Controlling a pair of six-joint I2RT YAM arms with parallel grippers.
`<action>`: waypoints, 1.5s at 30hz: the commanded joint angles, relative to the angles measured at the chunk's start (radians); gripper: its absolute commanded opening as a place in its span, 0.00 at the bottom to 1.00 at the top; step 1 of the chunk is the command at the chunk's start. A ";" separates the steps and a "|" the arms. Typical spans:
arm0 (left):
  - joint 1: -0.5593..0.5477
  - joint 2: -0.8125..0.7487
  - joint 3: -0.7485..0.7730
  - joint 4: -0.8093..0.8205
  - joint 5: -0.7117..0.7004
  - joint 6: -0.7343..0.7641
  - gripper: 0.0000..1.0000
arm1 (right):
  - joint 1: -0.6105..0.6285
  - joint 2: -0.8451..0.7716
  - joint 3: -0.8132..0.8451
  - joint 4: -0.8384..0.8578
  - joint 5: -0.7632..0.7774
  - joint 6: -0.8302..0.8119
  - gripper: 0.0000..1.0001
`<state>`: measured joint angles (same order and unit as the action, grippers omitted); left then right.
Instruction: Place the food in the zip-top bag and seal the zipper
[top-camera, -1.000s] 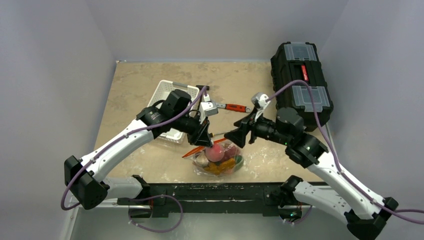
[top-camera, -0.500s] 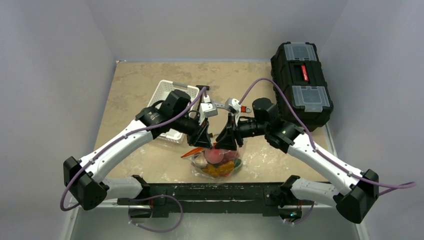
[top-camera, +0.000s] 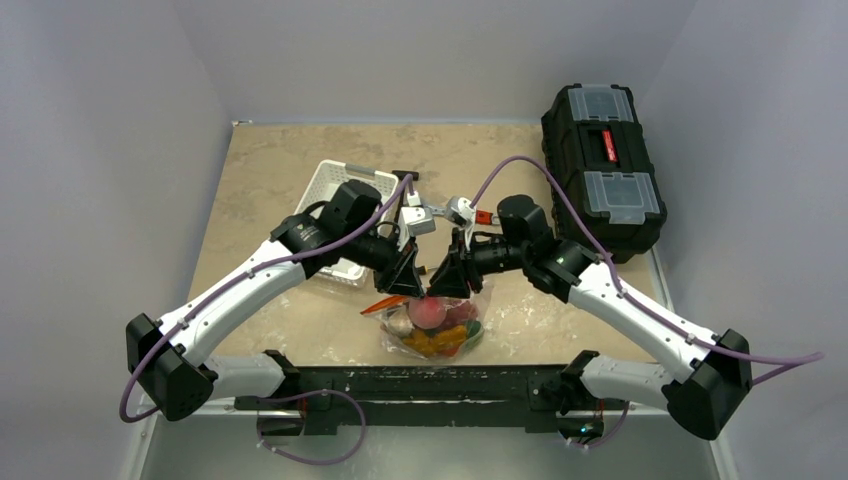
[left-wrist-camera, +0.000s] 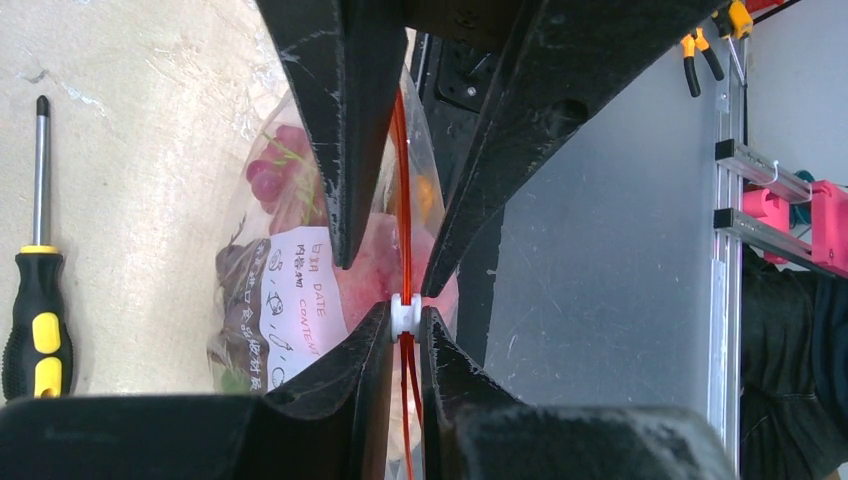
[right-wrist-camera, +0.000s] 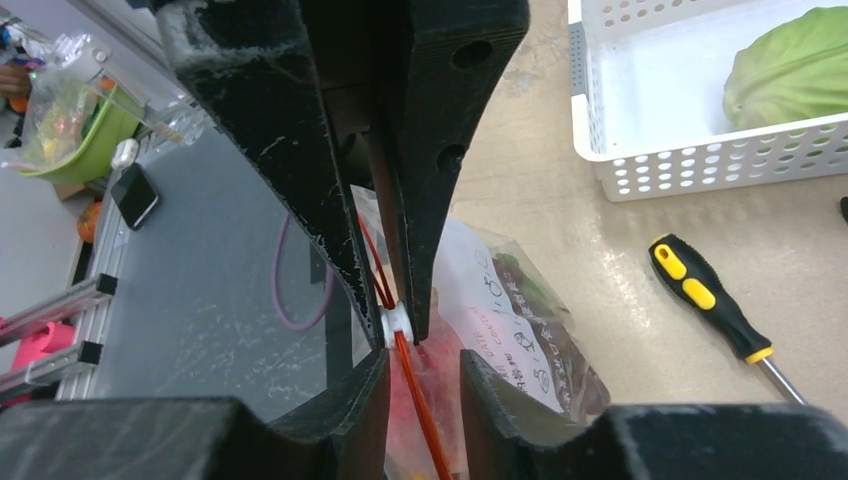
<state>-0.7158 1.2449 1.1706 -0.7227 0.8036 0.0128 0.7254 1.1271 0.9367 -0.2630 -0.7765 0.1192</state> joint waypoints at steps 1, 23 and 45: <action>-0.003 -0.037 0.043 0.047 0.057 0.017 0.00 | 0.004 0.002 0.033 0.005 0.002 -0.015 0.23; -0.002 -0.016 0.073 -0.003 -0.078 0.008 0.00 | 0.012 -0.268 -0.151 -0.061 1.154 0.398 0.00; 0.002 -0.108 0.053 0.021 -0.291 0.000 0.48 | 0.008 -0.320 -0.072 -0.311 1.417 0.503 0.00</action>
<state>-0.7204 1.2240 1.2175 -0.7391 0.5983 0.0196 0.7383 0.7975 0.7788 -0.4423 0.4171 0.5488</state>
